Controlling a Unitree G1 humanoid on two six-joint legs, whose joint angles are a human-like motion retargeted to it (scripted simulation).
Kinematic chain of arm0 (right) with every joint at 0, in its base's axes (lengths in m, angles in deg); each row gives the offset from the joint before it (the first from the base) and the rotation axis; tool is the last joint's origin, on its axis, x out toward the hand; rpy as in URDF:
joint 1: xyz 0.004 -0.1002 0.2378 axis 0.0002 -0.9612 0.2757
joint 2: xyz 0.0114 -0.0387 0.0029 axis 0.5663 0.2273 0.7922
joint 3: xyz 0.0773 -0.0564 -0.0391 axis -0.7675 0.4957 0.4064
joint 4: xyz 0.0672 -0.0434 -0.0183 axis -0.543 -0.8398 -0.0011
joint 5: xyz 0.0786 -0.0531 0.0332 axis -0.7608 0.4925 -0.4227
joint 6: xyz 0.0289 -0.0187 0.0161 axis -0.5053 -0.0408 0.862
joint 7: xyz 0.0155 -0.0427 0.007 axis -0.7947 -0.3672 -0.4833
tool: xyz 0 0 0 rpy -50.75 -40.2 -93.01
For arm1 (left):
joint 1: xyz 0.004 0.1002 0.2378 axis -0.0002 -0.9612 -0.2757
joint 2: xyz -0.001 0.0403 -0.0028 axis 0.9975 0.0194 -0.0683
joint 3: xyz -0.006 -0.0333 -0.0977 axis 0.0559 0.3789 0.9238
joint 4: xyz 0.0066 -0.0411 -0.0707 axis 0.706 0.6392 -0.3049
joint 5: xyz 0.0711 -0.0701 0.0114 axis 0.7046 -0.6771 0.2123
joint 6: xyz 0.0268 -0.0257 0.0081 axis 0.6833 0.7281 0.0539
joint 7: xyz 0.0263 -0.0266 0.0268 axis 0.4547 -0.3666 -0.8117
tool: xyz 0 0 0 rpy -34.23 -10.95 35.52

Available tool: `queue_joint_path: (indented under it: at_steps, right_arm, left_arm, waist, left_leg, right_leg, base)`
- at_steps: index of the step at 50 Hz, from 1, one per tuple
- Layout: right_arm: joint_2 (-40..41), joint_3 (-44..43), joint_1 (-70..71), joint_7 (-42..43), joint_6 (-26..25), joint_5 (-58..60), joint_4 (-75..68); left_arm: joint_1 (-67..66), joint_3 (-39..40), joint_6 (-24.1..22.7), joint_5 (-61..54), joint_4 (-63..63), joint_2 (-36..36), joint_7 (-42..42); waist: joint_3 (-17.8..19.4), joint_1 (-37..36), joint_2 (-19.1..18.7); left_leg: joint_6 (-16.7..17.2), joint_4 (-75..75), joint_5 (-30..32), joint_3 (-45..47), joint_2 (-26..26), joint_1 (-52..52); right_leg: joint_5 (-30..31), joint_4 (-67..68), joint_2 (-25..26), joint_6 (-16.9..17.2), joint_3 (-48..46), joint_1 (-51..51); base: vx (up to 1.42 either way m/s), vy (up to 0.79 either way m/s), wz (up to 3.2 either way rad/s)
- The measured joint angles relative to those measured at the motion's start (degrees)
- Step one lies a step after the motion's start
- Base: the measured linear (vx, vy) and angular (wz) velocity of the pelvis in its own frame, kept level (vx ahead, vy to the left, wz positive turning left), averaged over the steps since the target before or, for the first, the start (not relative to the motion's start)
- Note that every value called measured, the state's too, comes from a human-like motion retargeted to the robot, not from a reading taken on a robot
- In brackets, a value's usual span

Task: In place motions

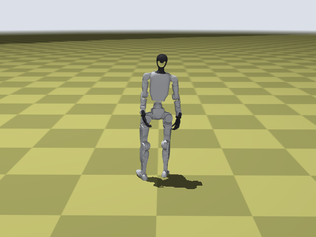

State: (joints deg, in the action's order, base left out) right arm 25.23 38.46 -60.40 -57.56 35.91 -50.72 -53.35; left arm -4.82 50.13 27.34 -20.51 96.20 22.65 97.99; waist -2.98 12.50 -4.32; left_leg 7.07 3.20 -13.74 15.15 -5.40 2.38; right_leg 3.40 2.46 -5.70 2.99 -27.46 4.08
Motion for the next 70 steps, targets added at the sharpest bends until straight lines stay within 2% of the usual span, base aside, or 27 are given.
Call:
queue_joint_path:
  at_steps: [3, 7, 14, 20, 25, 29, 35, 43, 50, 53, 55, 57, 60, 65, 70]
  right_arm:
    - [1.1, -2.1, -0.6, -2.5, -1.0, -6.7, 0.2]
    - [1.7, -2.4, -0.4, -2.4, -1.9, -13.5, 0.9]
    - [0.5, 2.2, 1.4, 0.1, -3.4, -3.3, 2.7]
    - [0.2, 3.1, 2.0, 0.2, -4.0, 0.8, 3.2]
    - [0.4, 1.9, 1.8, 0.0, -4.2, -0.4, 2.9]
    - [0.7, 1.1, 1.8, 0.9, -4.2, -1.0, 2.7]
    - [1.0, 1.2, 2.1, 6.3, -3.7, -0.9, 3.5]
    - [1.3, 1.1, 2.4, 3.0, -3.7, 0.4, 3.9]
    - [1.3, -0.1, 2.1, 3.5, -3.5, -1.9, 3.2]
    - [1.2, -0.2, 2.8, 4.3, -3.6, -2.7, 2.2]
    - [1.2, 0.0, 3.9, 5.3, -3.9, -3.6, 1.2]
    - [1.5, -1.3, 5.8, 6.5, -4.0, -4.8, 0.1]
    - [1.9, -3.0, 9.6, 5.5, -3.9, -8.4, -0.9]
    - [3.5, -8.4, 21.8, -0.7, -6.1, -19.1, -0.4]
    - [5.8, -14.3, 38.8, -9.0, -8.9, -21.7, 1.8]
  left_arm:
    - [0.2, 6.0, 0.6, -4.3, 0.0, -2.6, -2.8]
    - [1.0, 6.6, 0.4, -9.4, 0.0, -2.1, -1.4]
    - [2.8, 3.2, 6.1, 2.4, -2.0, 0.4, 1.5]
    - [3.4, 0.9, 6.7, 8.7, -3.9, 1.0, -3.0]
    - [3.4, 1.4, 7.0, 9.0, -3.9, 1.0, -2.4]
    - [3.3, 2.5, 7.0, 7.2, -3.4, 0.6, -1.7]
    - [3.3, 3.0, 6.7, 5.6, -3.0, 0.3, -2.2]
    - [3.4, 2.6, 7.6, 7.2, -3.3, 0.6, -1.7]
    - [3.8, 3.4, 8.0, 7.2, -2.4, 0.6, -0.4]
    - [4.6, 4.1, 8.3, 7.0, -1.2, 1.0, 0.8]
    - [5.9, 4.6, 9.2, 5.9, 0.0, 1.3, 1.7]
    - [8.0, 4.3, 10.8, 2.6, 0.0, 2.4, 3.5]
    - [12.1, 5.5, 12.6, -4.1, 0.0, 4.5, 6.6]
    - [25.4, 8.0, 14.5, -13.1, 0.0, 9.7, 7.6]
    - [41.6, 9.1, 13.7, -12.1, -1.1, 15.3, 9.0]
  waist:
    - [0.4, -0.7, 0.9]
    - [1.5, -0.3, 0.9]
    - [3.5, 2.5, 0.5]
    - [4.4, -1.1, 1.2]
    - [4.3, -1.9, 1.5]
    - [4.0, -4.1, 1.3]
    - [3.8, -5.0, 1.2]
    - [3.5, -6.4, 1.3]
    - [2.9, -6.3, 0.9]
    - [2.8, -8.7, 0.5]
    - [2.6, -11.6, 0.8]
    - [1.5, -4.4, 0.4]
    - [0.4, -4.1, 0.5]
    - [-2.3, -3.8, 0.4]
    - [-5.5, -4.1, 0.0]
  left_leg:
    - [1.1, 1.1, -0.3, 1.1, -0.6, 0.6]
    - [1.4, 1.0, 0.5, 0.6, -1.3, 0.9]
    - [0.3, 0.3, 1.9, -2.2, -0.7, 1.2]
    - [-0.7, -0.3, 3.4, 1.6, -0.2, 0.7]
    - [-0.7, -0.4, 3.1, 2.6, -0.1, 0.1]
    - [-0.3, -0.6, 2.3, 5.3, -0.9, -1.0]
    - [-0.2, -0.6, 2.1, 6.4, -1.1, -1.4]
    - [-0.3, -1.0, 2.0, 7.8, -0.9, -1.9]
    - [-0.5, -1.4, 2.0, 7.6, -0.6, -2.0]
    - [-2.0, -3.0, 2.1, 10.2, 0.6, -3.1]
    - [-1.7, -3.2, 2.6, 13.1, 0.2, -3.5]
    - [-0.1, -1.3, 1.6, 5.6, -0.6, -1.6]
    - [-0.1, -0.9, 1.8, 5.4, -0.5, -0.8]
    - [-0.1, -0.8, 1.8, 5.0, -0.3, -0.2]
    - [-0.2, -0.7, 1.7, 4.9, -0.2, 0.0]
  right_leg:
    - [-0.1, -0.1, 0.1, -0.7, 0.9, 0.4]
    - [0.8, -0.4, -0.3, -0.3, 0.8, 0.5]
    - [1.9, -1.3, 0.0, -0.5, -2.1, -0.4]
    - [2.7, -1.5, 1.0, -1.6, 1.4, -0.1]
    - [2.4, -1.5, 1.5, -2.0, 2.3, -0.4]
    - [1.8, -0.8, 1.2, -0.9, 4.8, -0.3]
    - [1.5, -0.4, 1.2, -0.6, 6.1, -0.3]
    - [1.3, -0.5, 1.5, -0.7, 7.4, -0.3]
    - [1.2, -0.5, 1.5, -0.6, 7.1, -0.3]
    - [1.6, -0.6, 2.7, -1.1, 9.5, 0.1]
    - [2.0, -0.6, 3.1, -1.2, 12.3, 0.5]
    - [1.0, -0.7, 1.1, -0.6, 5.0, -0.1]
    - [1.1, -0.8, 0.9, -0.5, 4.6, 0.2]
    - [1.1, -0.9, 0.6, -0.6, 3.8, 0.5]
    - [1.2, -0.7, 0.7, -0.7, 3.8, 1.0]
  base:
    - [-0.05, -0.01, -0.06]
    - [-0.01, 0.0, -0.02]
    - [-0.02, -0.02, 0.31]
    - [0.01, 0.0, -0.53]
    - [0.01, 0.0, -0.14]
    - [0.01, 0.0, -0.49]
    - [0.01, 0.0, -0.17]
    - [0.01, 0.0, -0.08]
    - [0.0, 0.0, -0.03]
    - [-0.01, 0.0, -0.74]
    - [-0.03, 0.0, -0.4]
    - [-0.07, 0.0, 2.15]
    - [-0.04, 0.0, 0.37]
    - [-0.04, 0.0, 0.06]
    - [0.01, -0.01, -0.01]
